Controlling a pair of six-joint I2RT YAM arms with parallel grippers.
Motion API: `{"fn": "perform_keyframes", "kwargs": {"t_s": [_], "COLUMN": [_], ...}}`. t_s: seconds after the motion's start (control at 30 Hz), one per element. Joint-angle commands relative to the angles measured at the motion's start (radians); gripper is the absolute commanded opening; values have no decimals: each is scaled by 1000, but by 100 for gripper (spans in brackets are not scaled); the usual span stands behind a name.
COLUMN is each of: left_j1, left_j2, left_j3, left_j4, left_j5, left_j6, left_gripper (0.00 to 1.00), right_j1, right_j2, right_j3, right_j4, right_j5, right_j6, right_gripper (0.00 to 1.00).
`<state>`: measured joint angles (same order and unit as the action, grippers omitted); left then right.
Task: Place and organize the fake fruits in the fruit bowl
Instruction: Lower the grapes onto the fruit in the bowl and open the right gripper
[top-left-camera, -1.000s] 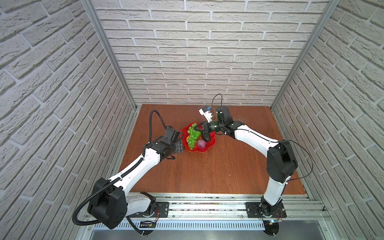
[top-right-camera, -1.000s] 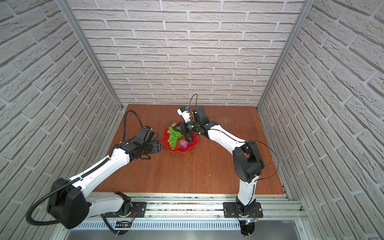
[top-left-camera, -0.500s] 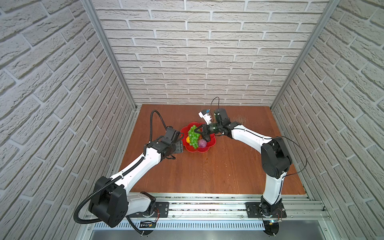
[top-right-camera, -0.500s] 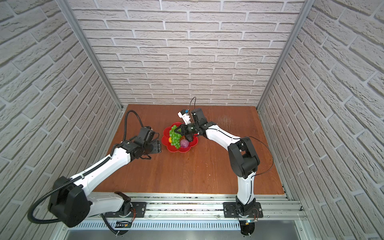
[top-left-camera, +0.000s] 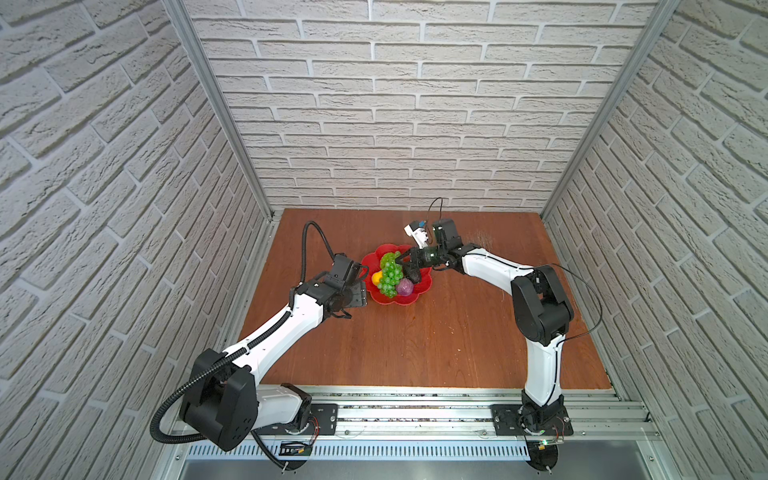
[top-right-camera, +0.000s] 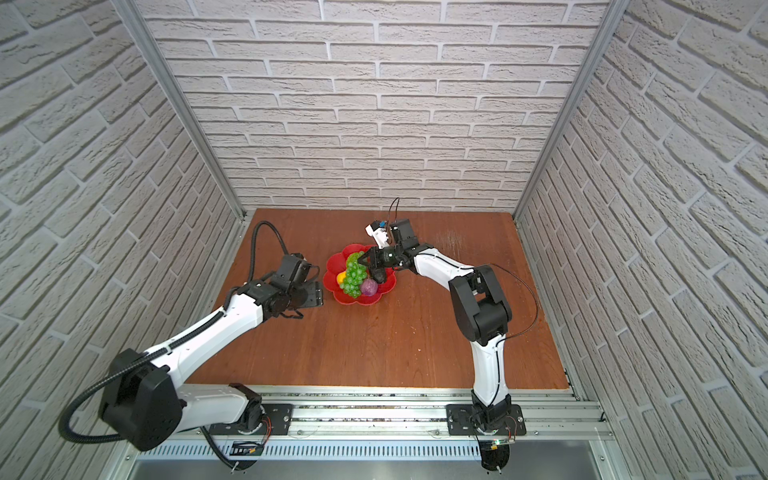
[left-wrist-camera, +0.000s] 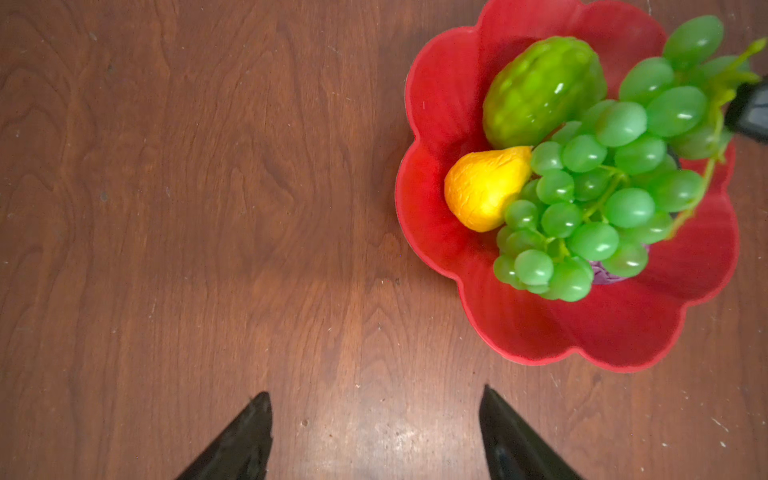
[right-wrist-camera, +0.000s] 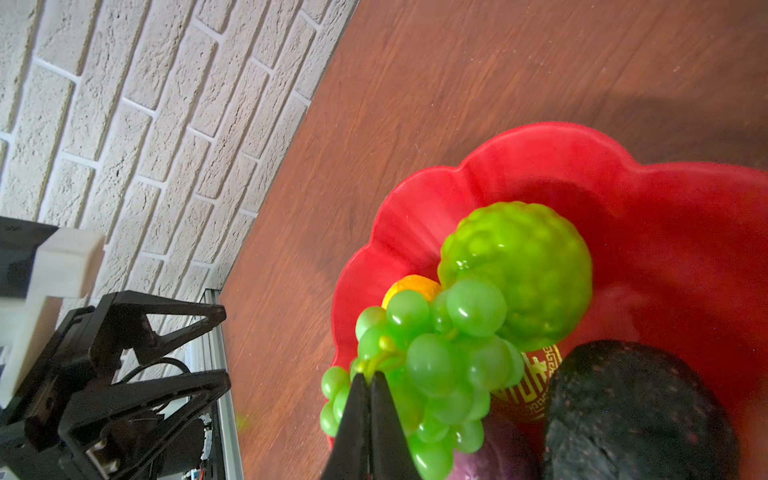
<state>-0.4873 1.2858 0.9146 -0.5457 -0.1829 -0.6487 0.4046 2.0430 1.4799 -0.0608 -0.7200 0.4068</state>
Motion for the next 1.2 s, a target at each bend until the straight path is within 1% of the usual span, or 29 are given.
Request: {"fn": "perform_keyframes", "kwargs": {"t_s": [0.0, 0.27, 0.53, 0.67, 0.8, 1.03, 1.17], "left_j1": [7, 6, 7, 7, 6, 7, 7], "left_j2": [5, 4, 4, 4, -3, 0, 18], "left_j3": [18, 10, 8, 10, 12, 13, 24], "left_j4": [20, 23, 24, 24, 24, 30, 43], "left_j5": [2, 8, 11, 13, 11, 14, 13], "left_j6": [-7, -16, -16, -15, -14, -12, -3], "left_gripper": [78, 78, 78, 78, 78, 78, 78], "right_j1": [-10, -32, -47, -54, -59, -61, -61], "right_j2": [1, 8, 30, 29, 3, -58, -133], "right_j3": [-19, -36, -44, -48, -60, -77, -102], "right_j4": [96, 95, 119, 126, 125, 33, -8], "right_j5": [-34, -18, -31, -26, -16, 43, 64], "right_j6": [35, 27, 56, 67, 60, -13, -48], "right_gripper": [6, 5, 6, 19, 24, 33, 37]}}
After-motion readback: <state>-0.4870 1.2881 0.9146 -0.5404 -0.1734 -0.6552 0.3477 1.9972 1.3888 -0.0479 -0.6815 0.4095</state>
